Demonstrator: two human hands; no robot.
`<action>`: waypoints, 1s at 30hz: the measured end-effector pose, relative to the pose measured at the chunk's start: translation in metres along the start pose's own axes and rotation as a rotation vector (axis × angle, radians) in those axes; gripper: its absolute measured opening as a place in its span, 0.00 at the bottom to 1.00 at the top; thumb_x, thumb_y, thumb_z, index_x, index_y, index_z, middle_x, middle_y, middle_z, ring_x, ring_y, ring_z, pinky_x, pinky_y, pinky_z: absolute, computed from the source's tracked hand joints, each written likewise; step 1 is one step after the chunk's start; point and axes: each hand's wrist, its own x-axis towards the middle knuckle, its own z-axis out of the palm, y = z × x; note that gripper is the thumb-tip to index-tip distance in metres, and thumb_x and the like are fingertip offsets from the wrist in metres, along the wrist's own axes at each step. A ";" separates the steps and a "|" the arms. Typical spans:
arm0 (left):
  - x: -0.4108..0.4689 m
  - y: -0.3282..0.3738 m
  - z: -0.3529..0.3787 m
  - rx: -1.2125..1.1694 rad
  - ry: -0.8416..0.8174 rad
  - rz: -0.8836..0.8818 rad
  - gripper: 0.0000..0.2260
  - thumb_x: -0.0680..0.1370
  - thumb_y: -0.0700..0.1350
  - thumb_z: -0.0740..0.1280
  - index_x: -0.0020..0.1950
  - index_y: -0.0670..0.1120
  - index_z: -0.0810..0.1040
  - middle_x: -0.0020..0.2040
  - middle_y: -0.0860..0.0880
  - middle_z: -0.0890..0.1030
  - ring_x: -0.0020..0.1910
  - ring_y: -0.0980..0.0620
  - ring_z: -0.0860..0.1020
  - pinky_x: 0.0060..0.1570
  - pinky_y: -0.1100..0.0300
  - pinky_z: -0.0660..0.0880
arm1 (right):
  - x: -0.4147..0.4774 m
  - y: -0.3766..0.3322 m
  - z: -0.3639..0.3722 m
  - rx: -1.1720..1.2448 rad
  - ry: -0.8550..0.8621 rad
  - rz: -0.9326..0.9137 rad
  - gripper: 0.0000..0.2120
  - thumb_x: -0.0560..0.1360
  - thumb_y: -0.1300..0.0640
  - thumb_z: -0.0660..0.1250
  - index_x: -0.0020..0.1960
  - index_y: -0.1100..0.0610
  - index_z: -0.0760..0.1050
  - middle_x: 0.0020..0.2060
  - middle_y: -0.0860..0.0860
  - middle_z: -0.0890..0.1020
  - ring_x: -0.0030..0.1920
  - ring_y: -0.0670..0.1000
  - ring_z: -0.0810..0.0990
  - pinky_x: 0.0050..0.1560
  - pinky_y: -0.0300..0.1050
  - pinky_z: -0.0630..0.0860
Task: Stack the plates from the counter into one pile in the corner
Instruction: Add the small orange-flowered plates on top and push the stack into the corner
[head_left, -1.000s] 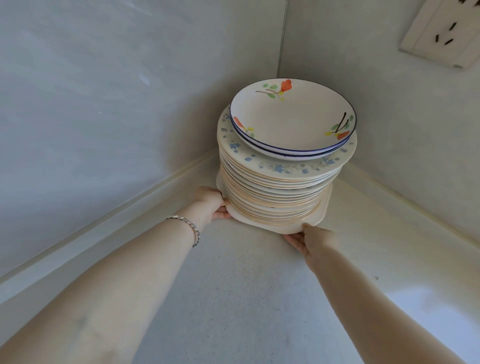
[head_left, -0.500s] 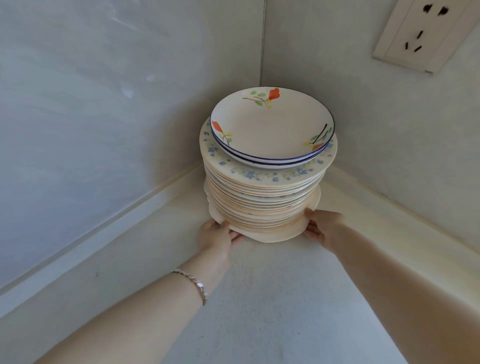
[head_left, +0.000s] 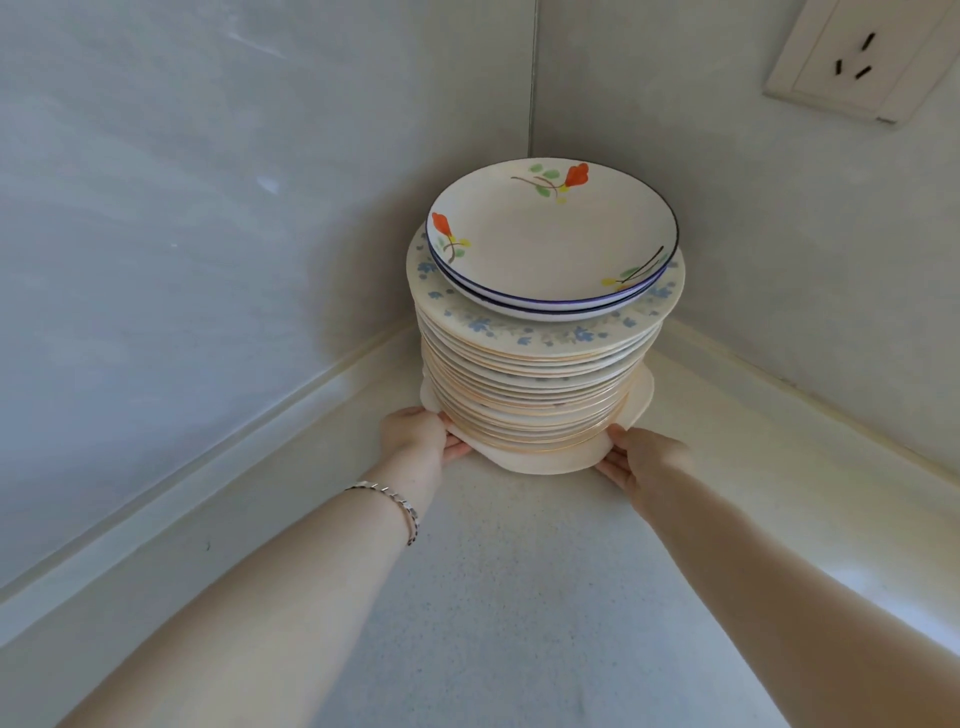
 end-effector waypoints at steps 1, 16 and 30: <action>0.000 0.001 0.001 0.011 0.018 0.003 0.16 0.80 0.31 0.52 0.67 0.36 0.68 0.54 0.34 0.79 0.40 0.41 0.78 0.44 0.46 0.75 | 0.001 0.000 0.000 0.003 0.009 -0.003 0.14 0.77 0.68 0.61 0.62 0.70 0.71 0.48 0.60 0.78 0.46 0.56 0.78 0.44 0.50 0.77; -0.015 0.020 0.000 0.241 0.108 0.042 0.11 0.72 0.37 0.65 0.53 0.35 0.76 0.52 0.35 0.80 0.51 0.39 0.79 0.54 0.46 0.76 | -0.005 -0.022 -0.002 -0.407 0.076 -0.045 0.09 0.77 0.62 0.60 0.47 0.69 0.74 0.31 0.59 0.76 0.32 0.56 0.76 0.35 0.49 0.78; -0.041 0.114 0.044 0.085 -0.094 0.253 0.27 0.78 0.63 0.48 0.56 0.46 0.78 0.54 0.46 0.79 0.59 0.44 0.76 0.60 0.54 0.71 | -0.019 -0.121 0.030 -0.033 -0.234 -0.262 0.25 0.78 0.38 0.48 0.50 0.54 0.77 0.47 0.55 0.80 0.43 0.53 0.79 0.51 0.48 0.71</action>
